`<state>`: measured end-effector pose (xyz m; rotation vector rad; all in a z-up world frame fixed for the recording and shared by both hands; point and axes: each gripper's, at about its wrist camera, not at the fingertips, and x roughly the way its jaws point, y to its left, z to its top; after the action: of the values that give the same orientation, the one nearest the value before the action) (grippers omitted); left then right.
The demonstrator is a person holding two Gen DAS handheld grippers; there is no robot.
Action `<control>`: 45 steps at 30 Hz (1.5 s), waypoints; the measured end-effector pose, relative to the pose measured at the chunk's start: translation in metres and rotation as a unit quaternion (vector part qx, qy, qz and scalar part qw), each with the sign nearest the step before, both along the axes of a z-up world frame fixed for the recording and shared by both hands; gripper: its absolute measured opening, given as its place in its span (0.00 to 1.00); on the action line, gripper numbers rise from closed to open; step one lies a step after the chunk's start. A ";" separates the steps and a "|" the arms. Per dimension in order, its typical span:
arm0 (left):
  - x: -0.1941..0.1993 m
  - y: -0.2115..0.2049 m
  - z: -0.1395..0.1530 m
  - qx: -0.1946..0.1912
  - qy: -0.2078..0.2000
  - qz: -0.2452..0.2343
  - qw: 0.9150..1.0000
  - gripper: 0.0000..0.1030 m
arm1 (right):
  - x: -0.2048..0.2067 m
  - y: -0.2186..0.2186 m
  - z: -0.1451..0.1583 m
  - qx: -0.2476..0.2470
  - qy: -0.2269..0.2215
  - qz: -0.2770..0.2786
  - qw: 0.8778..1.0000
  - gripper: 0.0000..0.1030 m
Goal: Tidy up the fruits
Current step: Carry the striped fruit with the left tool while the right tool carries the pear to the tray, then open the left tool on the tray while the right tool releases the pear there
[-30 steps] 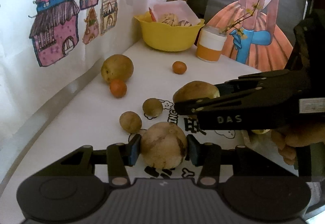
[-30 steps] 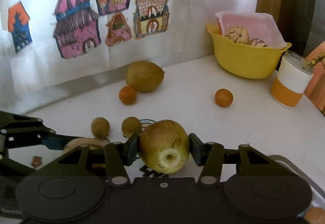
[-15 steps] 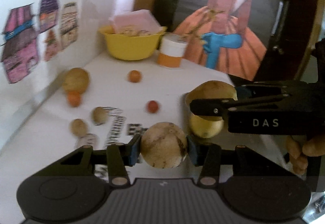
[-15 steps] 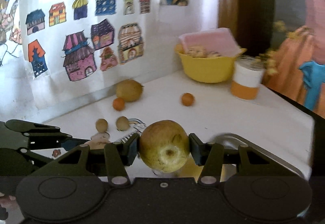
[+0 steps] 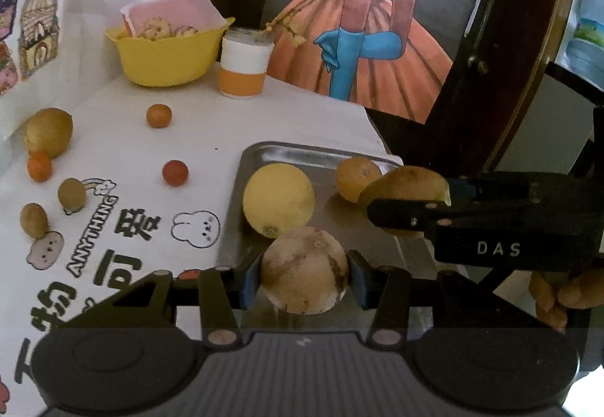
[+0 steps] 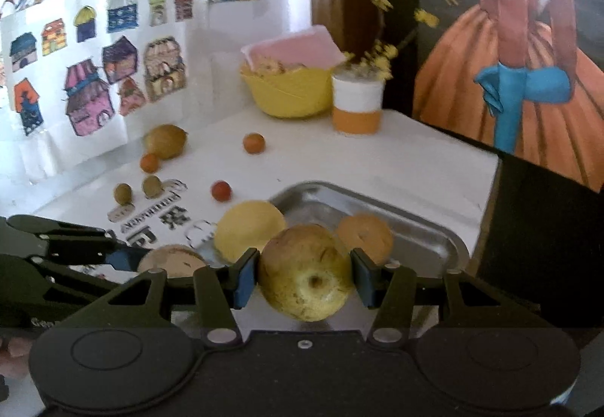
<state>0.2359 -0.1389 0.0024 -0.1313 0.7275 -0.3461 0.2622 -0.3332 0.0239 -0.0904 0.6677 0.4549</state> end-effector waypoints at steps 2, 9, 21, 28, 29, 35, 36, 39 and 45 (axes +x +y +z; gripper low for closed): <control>0.003 -0.003 -0.003 0.005 0.001 0.001 1.000 0.50 | 0.003 -0.003 -0.007 0.002 0.003 -0.005 1.000 0.52; 0.010 -0.008 -0.008 0.020 -0.006 0.007 1.000 0.50 | 0.015 -0.008 -0.021 0.010 -0.001 -0.020 1.000 0.52; 0.016 -0.009 -0.020 0.021 0.006 0.013 1.000 0.50 | 0.015 -0.006 -0.028 0.003 -0.016 -0.019 1.000 0.52; 0.013 -0.009 -0.020 0.022 0.005 0.016 1.000 0.57 | 0.015 -0.007 -0.031 0.009 -0.012 -0.027 1.000 0.53; 0.012 -0.008 -0.019 0.017 0.009 0.016 1.000 0.58 | 0.014 -0.008 -0.031 0.008 -0.011 -0.028 1.000 0.53; 0.000 0.001 -0.011 -0.003 0.011 0.022 1.000 0.71 | 0.006 -0.007 -0.023 0.015 -0.027 -0.038 0.999 0.56; -0.003 0.003 -0.009 -0.005 0.009 0.024 1.000 0.74 | 0.004 -0.008 -0.021 0.016 -0.030 -0.039 0.999 0.58; -0.015 0.012 0.002 -0.015 -0.006 0.034 0.999 0.82 | -0.006 -0.007 -0.009 0.016 -0.046 -0.048 0.998 0.70; -0.042 0.038 0.026 -0.027 -0.041 0.069 0.996 0.98 | -0.039 -0.006 0.020 0.014 -0.090 -0.068 0.994 0.87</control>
<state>0.1940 -0.1013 0.0282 -0.2156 0.6252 -0.2383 0.2237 -0.3396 0.0441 -0.0582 0.4874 0.3206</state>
